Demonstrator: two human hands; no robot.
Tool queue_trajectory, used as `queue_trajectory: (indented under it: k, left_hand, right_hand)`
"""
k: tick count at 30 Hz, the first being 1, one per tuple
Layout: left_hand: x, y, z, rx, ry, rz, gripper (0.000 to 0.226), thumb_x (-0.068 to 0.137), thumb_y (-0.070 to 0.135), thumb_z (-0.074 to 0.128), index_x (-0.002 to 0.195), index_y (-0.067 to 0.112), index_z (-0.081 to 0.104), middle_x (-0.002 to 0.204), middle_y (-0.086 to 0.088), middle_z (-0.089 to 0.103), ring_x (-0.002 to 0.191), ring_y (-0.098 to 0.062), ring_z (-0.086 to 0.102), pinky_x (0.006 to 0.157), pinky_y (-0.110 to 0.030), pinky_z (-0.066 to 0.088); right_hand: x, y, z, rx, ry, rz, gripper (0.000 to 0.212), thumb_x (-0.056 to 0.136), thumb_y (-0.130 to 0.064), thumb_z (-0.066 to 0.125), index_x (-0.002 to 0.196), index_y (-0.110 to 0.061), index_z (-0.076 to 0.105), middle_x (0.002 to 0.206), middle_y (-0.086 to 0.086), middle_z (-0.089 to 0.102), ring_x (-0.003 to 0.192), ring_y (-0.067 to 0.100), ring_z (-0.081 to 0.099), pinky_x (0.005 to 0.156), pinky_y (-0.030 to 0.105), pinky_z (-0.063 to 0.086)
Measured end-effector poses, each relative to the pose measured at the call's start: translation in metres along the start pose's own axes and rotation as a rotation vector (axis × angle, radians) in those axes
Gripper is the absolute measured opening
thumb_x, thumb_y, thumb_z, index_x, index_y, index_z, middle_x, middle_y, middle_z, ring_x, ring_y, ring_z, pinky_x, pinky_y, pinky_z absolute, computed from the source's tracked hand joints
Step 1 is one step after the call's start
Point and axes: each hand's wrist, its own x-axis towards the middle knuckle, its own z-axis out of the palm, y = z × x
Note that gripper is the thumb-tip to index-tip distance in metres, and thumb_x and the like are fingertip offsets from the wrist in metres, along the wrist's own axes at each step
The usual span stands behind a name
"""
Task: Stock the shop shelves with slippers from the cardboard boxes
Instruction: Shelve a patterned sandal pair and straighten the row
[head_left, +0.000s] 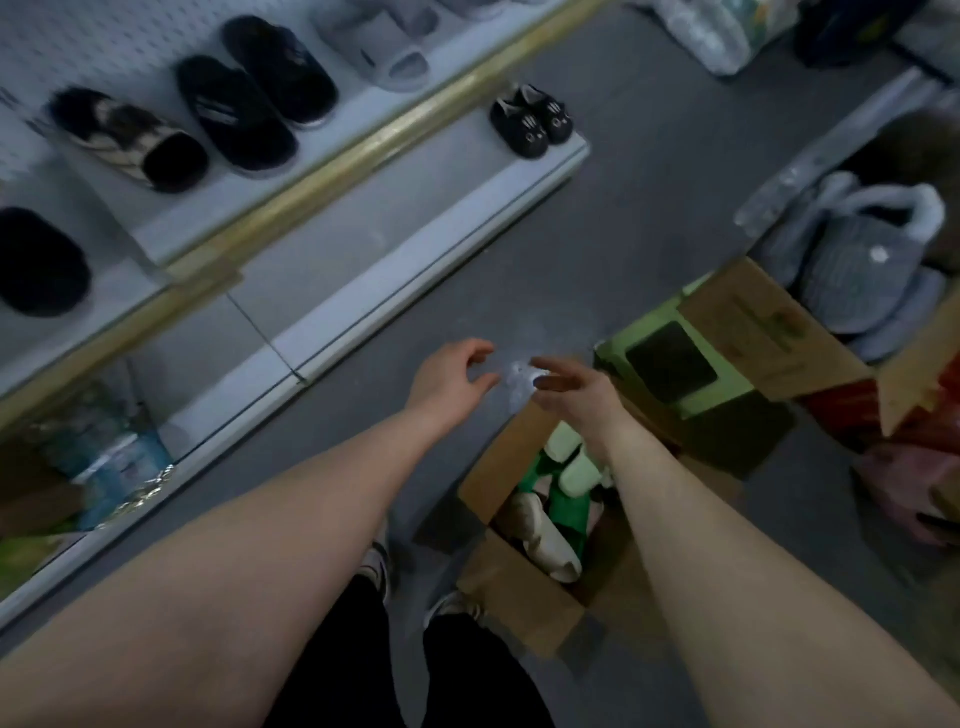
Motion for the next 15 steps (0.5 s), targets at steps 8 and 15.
queue_trajectory:
  k: [8, 15]
  left_hand:
    - [-0.021, -0.063, -0.100, -0.107, 0.303, -0.062, 0.028, 0.086, 0.019, 0.069, 0.114, 0.017, 0.067, 0.108, -0.002, 0.069, 0.099, -0.014, 0.065, 0.088, -0.024, 0.045]
    - [-0.034, -0.162, -0.206, -0.140, 0.501, -0.199, 0.031, 0.087, 0.022, 0.069, 0.118, 0.021, 0.065, 0.113, -0.002, 0.066, 0.105, -0.015, 0.062, 0.091, -0.025, 0.044]
  right_hand:
    - [0.014, -0.062, 0.110, -0.130, -0.247, -0.077, 0.036, 0.088, -0.004, 0.070, 0.122, -0.017, 0.068, 0.110, 0.013, 0.071, 0.090, 0.020, 0.065, 0.090, 0.036, 0.055]
    - [0.033, -0.124, 0.250, -0.165, -0.370, -0.180, 0.034, 0.084, 0.003, 0.067, 0.107, -0.022, 0.073, 0.091, 0.008, 0.071, 0.082, 0.021, 0.059, 0.079, 0.034, 0.051]
